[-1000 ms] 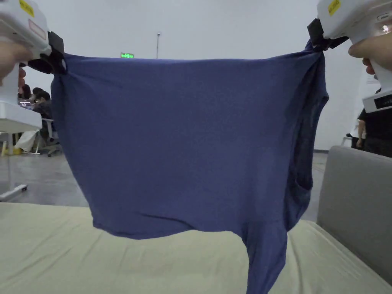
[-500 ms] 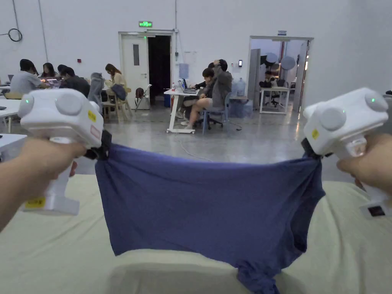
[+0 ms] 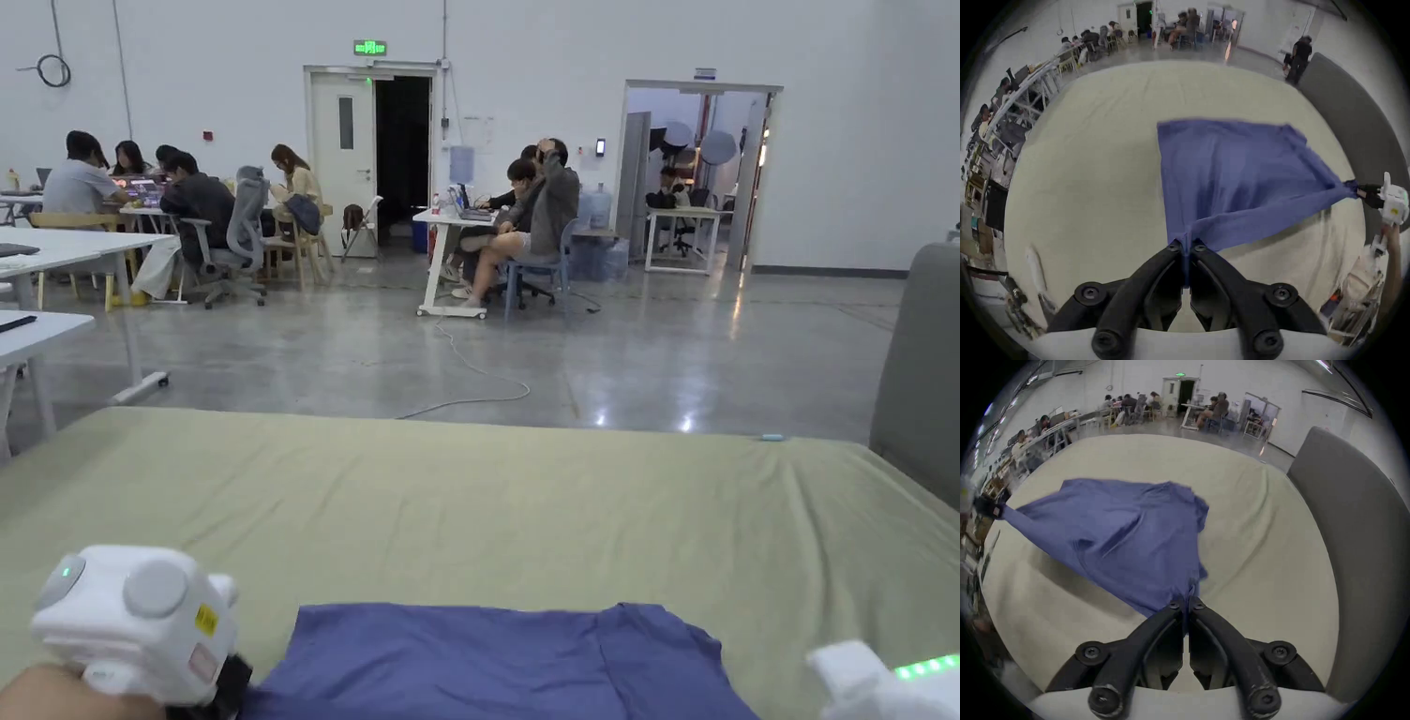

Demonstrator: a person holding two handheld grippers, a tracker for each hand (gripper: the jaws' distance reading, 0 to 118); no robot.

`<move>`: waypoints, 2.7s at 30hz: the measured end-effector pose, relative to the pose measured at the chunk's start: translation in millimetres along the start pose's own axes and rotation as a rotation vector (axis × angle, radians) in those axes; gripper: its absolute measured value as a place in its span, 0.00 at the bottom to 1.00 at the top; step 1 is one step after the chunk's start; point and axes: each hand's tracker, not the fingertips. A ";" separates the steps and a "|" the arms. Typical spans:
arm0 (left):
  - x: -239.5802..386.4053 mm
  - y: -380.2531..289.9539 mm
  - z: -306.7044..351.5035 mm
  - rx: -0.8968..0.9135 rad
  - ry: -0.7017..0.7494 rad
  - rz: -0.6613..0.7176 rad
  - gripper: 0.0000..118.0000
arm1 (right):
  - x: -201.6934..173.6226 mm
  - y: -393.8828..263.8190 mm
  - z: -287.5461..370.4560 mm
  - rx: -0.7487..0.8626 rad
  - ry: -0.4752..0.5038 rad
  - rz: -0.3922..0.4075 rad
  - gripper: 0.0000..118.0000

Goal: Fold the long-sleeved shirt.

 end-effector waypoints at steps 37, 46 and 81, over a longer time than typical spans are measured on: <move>21.4 -375.9 -15.6 -0.120 -0.195 0.167 0.42 | -55.8 -314.5 77.4 -0.315 0.067 0.022 0.45; 32.5 -354.1 94.2 0.263 -0.221 0.286 0.97 | -38.8 -257.3 183.1 -0.041 -0.021 -0.041 0.83; 89.0 -255.3 -8.8 0.184 -0.120 0.094 0.00 | -56.2 154.6 -202.5 -0.180 0.059 -0.411 0.05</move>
